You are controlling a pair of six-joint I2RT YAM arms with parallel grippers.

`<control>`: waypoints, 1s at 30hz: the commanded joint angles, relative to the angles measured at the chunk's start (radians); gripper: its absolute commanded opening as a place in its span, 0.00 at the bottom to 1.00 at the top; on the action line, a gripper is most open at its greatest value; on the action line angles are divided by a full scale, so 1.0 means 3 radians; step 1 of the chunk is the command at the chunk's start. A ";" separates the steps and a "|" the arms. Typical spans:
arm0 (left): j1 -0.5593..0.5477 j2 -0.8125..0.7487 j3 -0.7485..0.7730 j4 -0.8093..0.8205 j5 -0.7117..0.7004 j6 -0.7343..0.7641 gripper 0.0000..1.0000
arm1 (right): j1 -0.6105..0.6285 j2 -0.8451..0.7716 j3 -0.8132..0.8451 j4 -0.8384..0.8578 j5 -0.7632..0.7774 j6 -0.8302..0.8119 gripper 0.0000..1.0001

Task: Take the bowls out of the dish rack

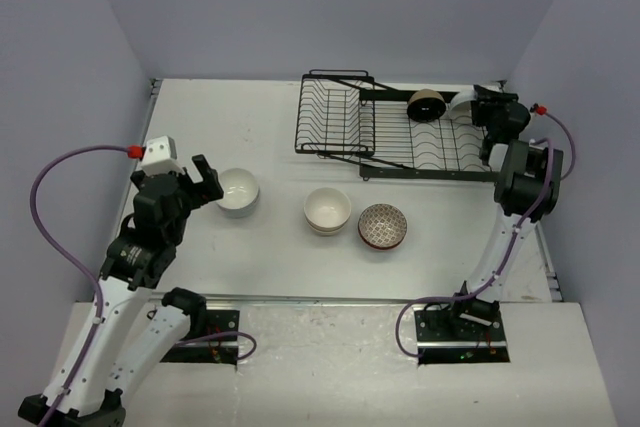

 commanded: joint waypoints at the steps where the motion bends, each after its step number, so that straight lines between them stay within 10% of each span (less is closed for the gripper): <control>1: -0.0017 0.0019 -0.0008 0.0135 0.0002 0.0067 1.00 | -0.0029 0.0064 0.0073 0.0211 -0.0073 0.0097 0.53; 9: -0.0012 0.0045 -0.0018 0.0156 0.0023 0.0083 1.00 | -0.0029 0.0177 0.0022 0.0584 -0.0083 0.0149 0.02; 30: -0.0012 0.0035 -0.0038 0.0186 0.0105 0.0124 1.00 | -0.0029 0.0550 0.0298 0.2083 -0.0610 -0.0128 0.00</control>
